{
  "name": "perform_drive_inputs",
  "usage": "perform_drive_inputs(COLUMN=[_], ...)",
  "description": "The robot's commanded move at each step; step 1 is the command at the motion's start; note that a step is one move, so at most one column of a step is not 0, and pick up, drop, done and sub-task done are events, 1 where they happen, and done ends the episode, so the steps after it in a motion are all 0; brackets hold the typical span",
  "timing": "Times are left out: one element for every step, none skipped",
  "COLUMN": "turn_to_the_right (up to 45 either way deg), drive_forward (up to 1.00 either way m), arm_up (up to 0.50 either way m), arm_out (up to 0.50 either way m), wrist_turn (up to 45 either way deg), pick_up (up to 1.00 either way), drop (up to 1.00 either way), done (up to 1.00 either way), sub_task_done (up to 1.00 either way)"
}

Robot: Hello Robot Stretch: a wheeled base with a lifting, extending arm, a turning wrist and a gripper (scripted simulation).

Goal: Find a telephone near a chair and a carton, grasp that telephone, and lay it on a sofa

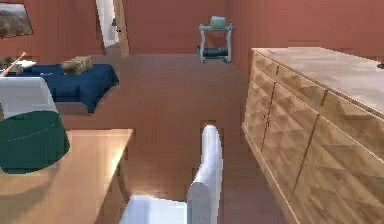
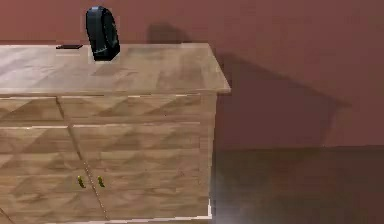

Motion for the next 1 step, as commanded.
perform_drive_inputs(turn_to_the_right=[-45.0], drive_forward=[0.0], arm_up=[0.0], arm_out=[0.0], wrist_turn=[0.0], pick_up=[0.0], drop=[0.0], done=[0.0], sub_task_done=[0.0])
